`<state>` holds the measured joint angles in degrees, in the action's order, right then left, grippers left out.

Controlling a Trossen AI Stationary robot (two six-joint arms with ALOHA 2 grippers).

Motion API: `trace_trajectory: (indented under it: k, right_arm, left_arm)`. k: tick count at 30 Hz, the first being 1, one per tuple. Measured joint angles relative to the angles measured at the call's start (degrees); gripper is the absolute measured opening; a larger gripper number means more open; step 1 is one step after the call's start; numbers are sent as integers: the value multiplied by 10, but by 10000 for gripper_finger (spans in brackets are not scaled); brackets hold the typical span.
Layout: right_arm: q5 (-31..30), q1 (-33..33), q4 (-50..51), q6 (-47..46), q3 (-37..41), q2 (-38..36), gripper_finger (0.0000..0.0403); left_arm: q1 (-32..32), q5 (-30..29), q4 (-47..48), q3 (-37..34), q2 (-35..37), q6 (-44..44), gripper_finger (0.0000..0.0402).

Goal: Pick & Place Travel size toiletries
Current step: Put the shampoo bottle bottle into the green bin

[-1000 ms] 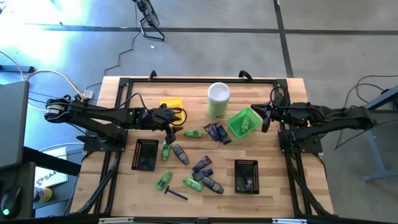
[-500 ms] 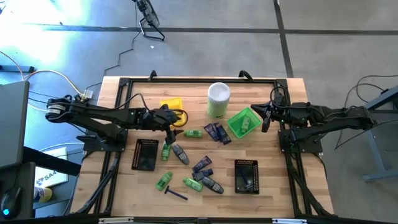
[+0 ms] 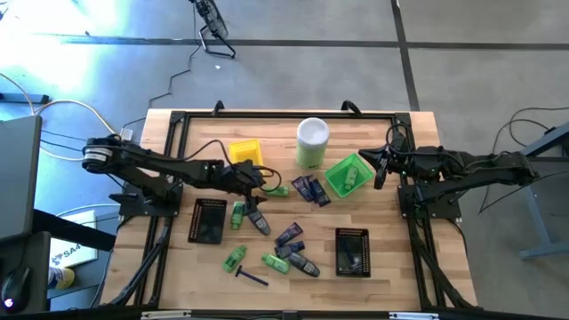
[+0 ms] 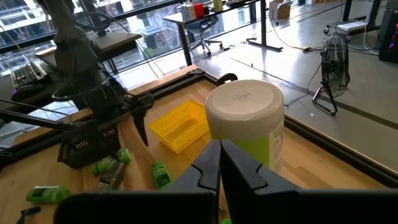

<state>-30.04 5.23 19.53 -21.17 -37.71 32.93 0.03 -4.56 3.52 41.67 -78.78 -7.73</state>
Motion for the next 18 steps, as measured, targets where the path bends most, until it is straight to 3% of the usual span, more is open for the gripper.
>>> trace_trajectory:
  k: [11,18]
  right_arm:
    - [0,0,11,0,0,0,5]
    - [0,0,32,0,0,0,5]
  left_arm:
    - [25,2,-12,0,-57,-34,292]
    - [38,0,-71,0,-94,-46,292]
